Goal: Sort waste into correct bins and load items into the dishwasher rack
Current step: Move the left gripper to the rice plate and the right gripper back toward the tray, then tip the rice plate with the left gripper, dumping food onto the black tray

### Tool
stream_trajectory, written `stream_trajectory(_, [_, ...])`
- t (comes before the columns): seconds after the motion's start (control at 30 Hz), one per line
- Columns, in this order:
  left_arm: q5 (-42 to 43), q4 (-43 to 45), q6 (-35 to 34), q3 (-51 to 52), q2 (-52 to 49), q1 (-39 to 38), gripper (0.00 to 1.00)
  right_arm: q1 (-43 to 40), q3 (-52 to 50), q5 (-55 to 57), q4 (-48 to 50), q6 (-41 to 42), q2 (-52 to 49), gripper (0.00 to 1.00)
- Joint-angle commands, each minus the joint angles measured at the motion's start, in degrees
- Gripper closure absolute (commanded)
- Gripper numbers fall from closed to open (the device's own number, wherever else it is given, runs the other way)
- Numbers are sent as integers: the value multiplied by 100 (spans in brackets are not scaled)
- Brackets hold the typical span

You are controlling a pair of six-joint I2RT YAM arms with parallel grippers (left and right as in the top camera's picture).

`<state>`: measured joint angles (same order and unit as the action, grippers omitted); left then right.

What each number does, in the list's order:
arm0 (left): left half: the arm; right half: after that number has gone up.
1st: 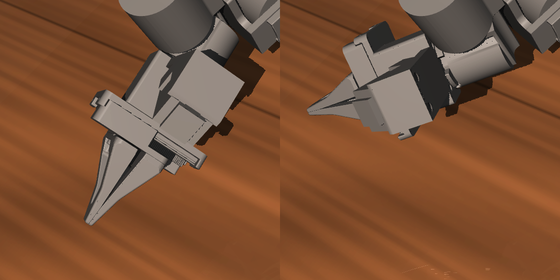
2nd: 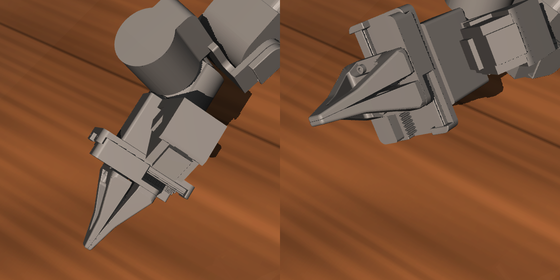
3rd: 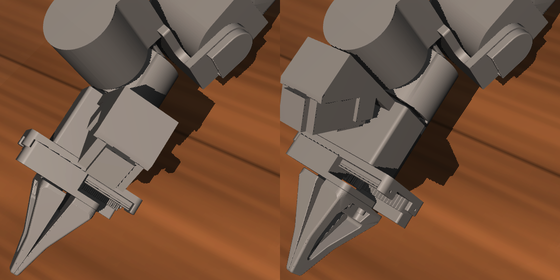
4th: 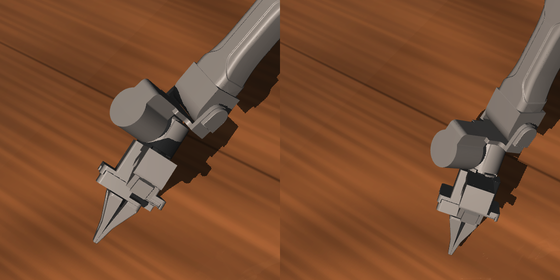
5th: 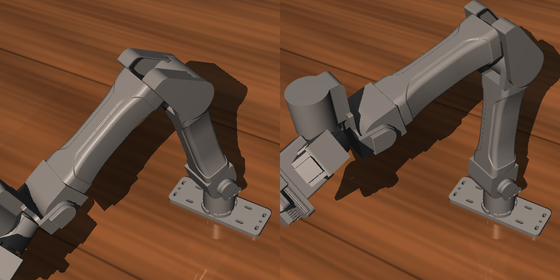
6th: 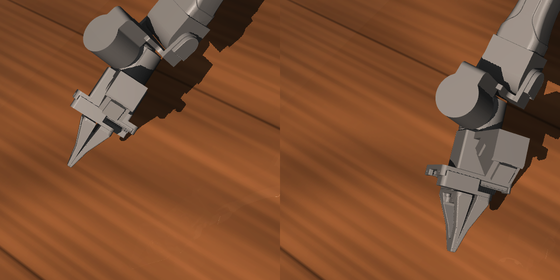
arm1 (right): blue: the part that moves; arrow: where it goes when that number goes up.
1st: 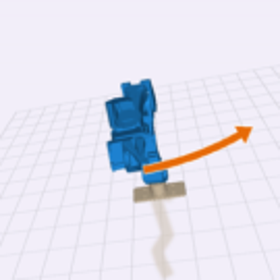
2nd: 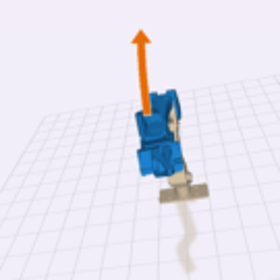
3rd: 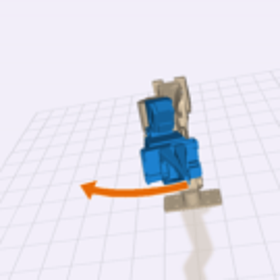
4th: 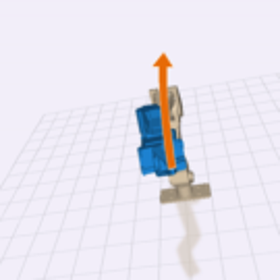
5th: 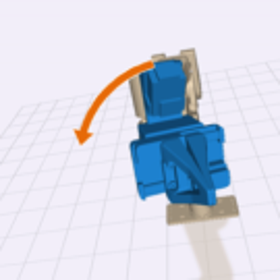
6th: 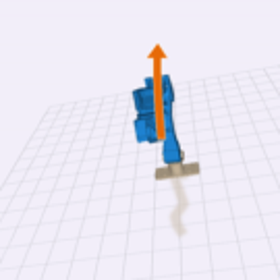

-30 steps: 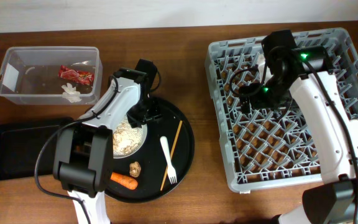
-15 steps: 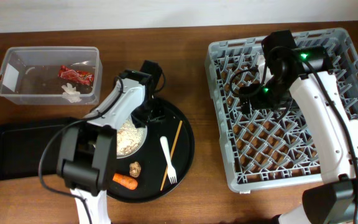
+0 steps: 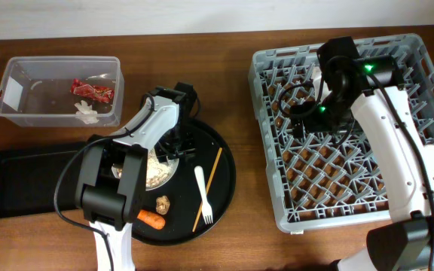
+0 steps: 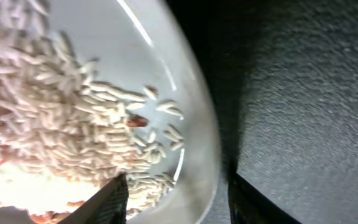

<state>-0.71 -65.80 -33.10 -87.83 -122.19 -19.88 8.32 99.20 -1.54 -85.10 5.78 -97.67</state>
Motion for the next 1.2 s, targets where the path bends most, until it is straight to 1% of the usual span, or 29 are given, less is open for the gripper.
stream_trajectory(0.0, [-254, -26, -31, 48, -103, -22, 52, 22, 9, 50, -15, -22, -9, 1])
stream_trajectory(0.1, [-254, -9, -31, 48, -103, -22, 61, 22, 9, 50, -22, -22, -9, 1])
stream_trajectory(0.17, [-249, 24, -31, 48, -103, -31, 65, 22, 9, 50, -22, -20, -9, 1])
stream_trajectory(0.27, [-254, 39, -31, 50, -103, -87, 78, 22, 9, 50, -24, -20, -9, 1])
stream_trajectory(0.53, [-256, 48, -28, 50, -103, -136, 98, 26, 9, 50, -61, -20, -9, 1])
stream_trajectory(0.63, [-260, 31, -26, 48, -103, -136, 100, 26, 9, 50, -85, -22, -9, 1])
stream_trajectory(0.73, [-267, 13, 219, 48, -103, -133, 100, 26, 9, 52, -109, -22, -9, 1])
stream_trajectory(0.93, [-940, -660, 297, -245, -101, -136, 99, 26, 9, 52, -109, -20, -9, 1])
stream_trajectory(1.17, [-1080, -1401, 297, -861, -101, -136, 100, 26, 9, 52, -109, -20, -9, 1])
